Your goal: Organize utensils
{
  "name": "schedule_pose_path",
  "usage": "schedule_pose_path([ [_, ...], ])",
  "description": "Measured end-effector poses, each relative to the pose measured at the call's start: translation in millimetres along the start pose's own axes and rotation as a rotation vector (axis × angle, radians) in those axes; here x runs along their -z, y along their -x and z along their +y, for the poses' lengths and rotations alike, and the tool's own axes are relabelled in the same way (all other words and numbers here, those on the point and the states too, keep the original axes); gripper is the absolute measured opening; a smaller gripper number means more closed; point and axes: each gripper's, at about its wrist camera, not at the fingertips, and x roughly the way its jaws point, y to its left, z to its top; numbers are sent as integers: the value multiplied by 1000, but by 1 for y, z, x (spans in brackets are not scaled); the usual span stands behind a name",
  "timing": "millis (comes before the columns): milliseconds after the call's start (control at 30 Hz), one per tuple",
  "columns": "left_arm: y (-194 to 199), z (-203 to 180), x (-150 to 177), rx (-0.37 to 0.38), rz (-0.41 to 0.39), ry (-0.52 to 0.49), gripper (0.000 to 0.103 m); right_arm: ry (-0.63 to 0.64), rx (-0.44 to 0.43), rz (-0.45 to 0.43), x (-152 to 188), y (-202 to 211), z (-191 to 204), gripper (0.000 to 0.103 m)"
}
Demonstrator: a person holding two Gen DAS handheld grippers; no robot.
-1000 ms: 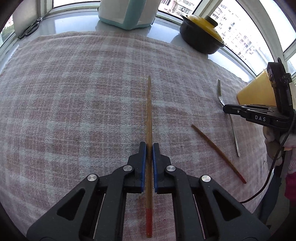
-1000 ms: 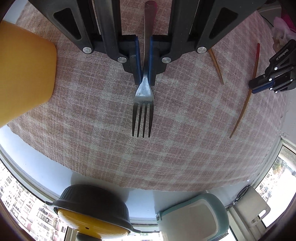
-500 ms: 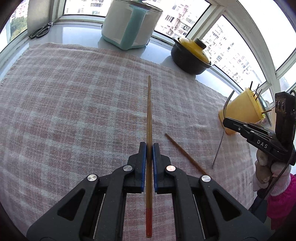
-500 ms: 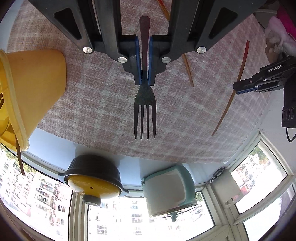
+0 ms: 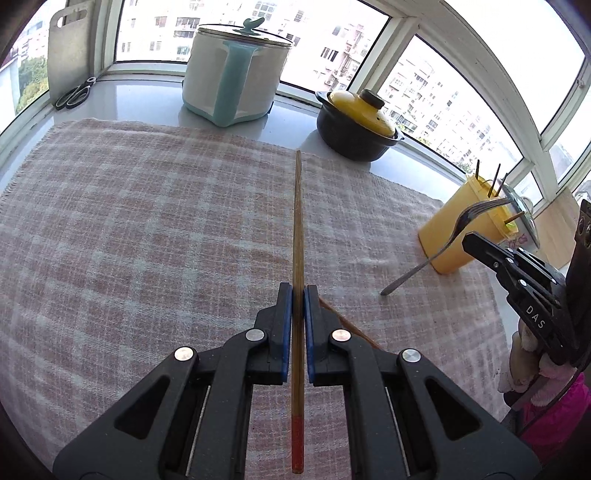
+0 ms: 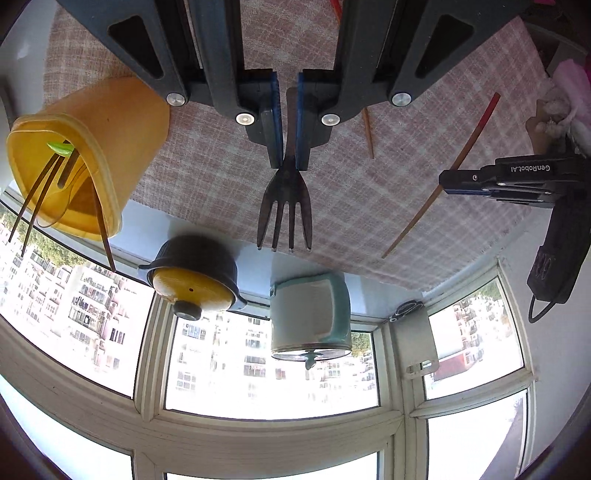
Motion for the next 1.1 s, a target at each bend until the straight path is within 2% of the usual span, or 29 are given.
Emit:
schedule_pose_path([
  [67,0,-4,0,3,-12,-7,4,19,16,-46,0,7,2,0],
  [167,-1,-9,1,3,-25,-13,4,8,-3,-61,0,11,1,0],
  [333,4,-5,1,-1,-35,12,4,-39,-96,26,-1,-10,-8,0],
  [400,9,0,1,-8,-45,23,4,-42,-147,81,-5,-24,-9,6],
  [467,16,8,2,-16,-57,41,4,-19,-177,114,-12,-39,-7,24],
  [700,40,43,21,-62,-86,134,4,131,-271,187,-39,-96,28,33],
  [767,45,53,28,-77,-85,160,4,168,-320,217,-43,-114,40,43],
  [833,47,63,34,-93,-82,182,4,222,-348,238,-45,-131,55,49],
  [933,49,73,41,-110,-82,217,4,304,-362,252,-48,-151,75,51],
  [1100,51,86,48,-133,-81,257,4,356,-385,287,-57,-179,94,51],
])
